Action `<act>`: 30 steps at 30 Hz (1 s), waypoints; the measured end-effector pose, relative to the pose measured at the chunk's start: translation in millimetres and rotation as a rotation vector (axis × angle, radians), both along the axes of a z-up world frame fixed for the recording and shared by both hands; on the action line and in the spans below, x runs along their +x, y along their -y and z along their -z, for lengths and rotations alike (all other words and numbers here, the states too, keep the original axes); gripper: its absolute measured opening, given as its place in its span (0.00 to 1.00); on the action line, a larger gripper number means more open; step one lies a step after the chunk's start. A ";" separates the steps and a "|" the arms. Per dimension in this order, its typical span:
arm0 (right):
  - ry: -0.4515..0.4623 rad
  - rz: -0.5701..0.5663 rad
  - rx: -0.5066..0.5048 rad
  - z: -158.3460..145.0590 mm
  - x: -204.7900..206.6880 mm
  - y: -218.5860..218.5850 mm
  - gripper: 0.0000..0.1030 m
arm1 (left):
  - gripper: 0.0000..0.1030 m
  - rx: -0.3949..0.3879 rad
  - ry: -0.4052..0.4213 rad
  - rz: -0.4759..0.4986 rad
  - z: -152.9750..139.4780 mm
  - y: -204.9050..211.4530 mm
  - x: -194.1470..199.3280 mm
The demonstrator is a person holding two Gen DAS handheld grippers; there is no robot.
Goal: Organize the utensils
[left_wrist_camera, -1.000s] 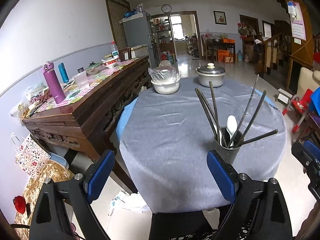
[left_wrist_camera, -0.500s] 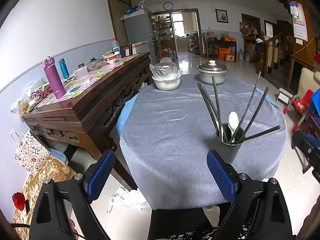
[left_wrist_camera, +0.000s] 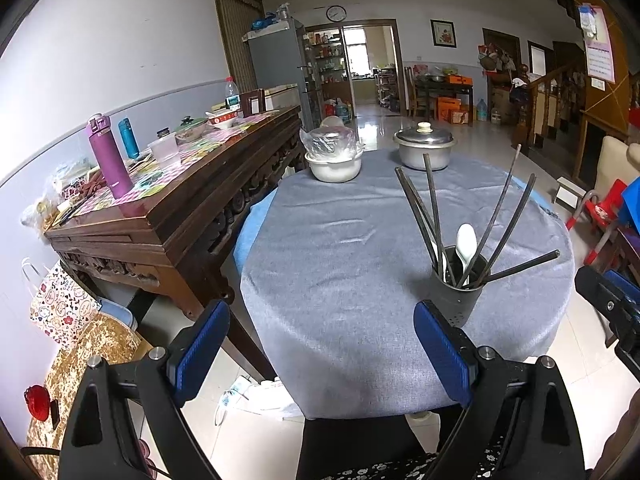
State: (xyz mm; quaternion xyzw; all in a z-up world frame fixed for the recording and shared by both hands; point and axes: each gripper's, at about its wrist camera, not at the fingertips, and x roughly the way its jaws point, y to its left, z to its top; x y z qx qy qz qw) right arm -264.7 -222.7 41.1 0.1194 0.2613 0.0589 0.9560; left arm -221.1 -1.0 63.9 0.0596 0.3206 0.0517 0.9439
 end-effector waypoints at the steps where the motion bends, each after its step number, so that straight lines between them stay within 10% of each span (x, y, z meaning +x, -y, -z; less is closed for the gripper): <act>1: -0.001 0.001 -0.003 0.0 0.2 -0.4 0.67 | 0.91 0.000 0.001 0.001 0.2 0.1 -0.8; 30: -0.013 -0.013 -0.081 -1.7 -1.0 -21.4 0.67 | 0.91 -0.039 0.030 -0.015 -5.0 -11.4 -6.4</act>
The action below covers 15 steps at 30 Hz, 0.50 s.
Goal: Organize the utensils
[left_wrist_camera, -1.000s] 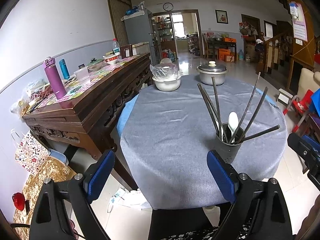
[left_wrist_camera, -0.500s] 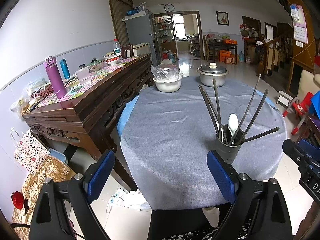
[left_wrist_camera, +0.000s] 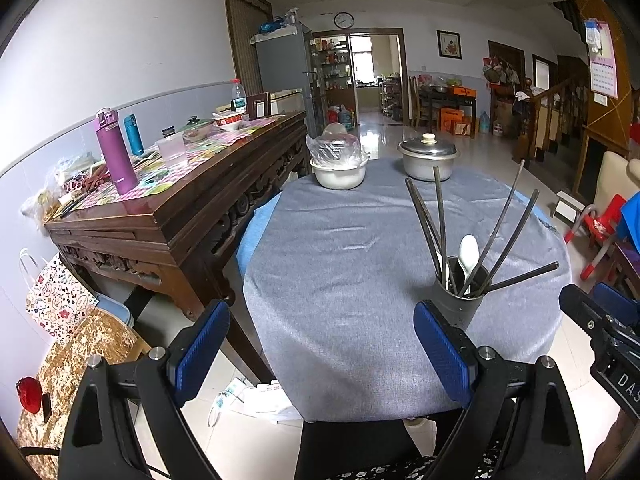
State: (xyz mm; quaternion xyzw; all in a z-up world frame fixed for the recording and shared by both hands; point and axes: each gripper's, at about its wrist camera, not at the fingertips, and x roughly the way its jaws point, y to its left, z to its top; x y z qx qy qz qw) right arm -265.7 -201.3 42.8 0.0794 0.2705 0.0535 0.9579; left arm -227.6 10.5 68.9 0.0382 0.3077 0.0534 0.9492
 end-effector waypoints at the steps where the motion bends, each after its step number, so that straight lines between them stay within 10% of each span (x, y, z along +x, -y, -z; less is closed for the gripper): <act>1: 0.001 0.000 -0.001 -0.3 0.2 -1.5 0.67 | 0.91 -0.002 0.001 0.000 -0.2 -0.7 0.0; 15: 0.022 -0.002 -0.020 -7.7 -0.9 -7.8 0.67 | 0.91 -0.007 0.012 -0.001 -3.3 -3.1 -2.8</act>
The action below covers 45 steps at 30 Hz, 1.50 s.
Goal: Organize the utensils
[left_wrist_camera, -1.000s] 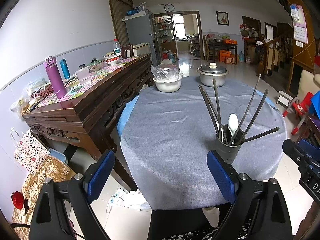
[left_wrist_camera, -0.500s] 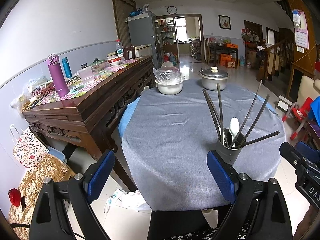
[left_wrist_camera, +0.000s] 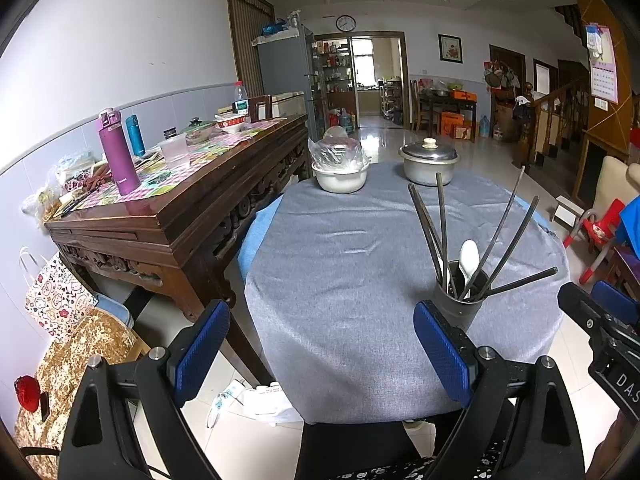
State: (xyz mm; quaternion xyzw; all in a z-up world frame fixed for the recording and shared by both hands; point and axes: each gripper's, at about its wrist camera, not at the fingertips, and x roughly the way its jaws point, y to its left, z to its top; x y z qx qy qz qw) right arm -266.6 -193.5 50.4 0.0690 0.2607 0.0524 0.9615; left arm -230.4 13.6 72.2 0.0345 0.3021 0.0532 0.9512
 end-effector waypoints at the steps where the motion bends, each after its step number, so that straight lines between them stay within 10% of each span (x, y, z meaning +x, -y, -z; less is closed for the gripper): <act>1: 0.004 0.002 -0.001 -1.2 -0.7 0.1 0.67 | 0.91 -0.001 0.001 0.002 -0.3 0.0 0.0; 45: 0.074 0.039 -0.018 -21.0 -15.1 6.4 0.67 | 0.91 0.004 0.039 0.008 -12.5 5.8 -10.3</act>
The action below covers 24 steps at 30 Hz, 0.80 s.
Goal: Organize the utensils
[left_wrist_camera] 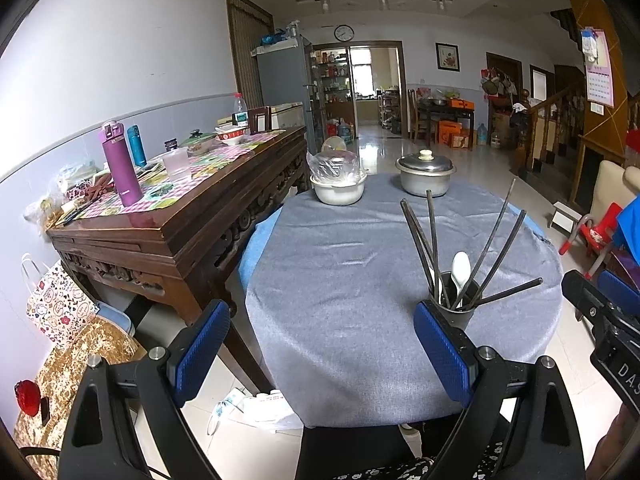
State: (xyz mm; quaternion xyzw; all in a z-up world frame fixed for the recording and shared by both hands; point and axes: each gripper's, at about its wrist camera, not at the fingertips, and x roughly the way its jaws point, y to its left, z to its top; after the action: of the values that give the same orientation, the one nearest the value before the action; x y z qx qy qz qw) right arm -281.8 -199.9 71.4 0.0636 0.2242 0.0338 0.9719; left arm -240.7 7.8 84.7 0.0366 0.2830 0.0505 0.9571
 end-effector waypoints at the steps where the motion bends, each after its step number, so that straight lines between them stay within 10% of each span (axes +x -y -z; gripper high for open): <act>1: 0.000 0.001 -0.001 0.1 -0.4 -0.3 0.67 | 0.91 0.000 0.002 -0.001 -0.3 -0.2 -0.3; 24: -0.017 -0.023 -0.003 12.5 5.9 3.6 0.69 | 0.91 0.000 0.012 0.005 3.3 0.1 4.4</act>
State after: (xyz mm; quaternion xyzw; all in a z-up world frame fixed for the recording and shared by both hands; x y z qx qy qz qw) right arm -275.8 -203.5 58.9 0.0600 0.2334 0.0442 0.9695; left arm -236.3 7.7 81.4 0.0368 0.2773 0.0483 0.9589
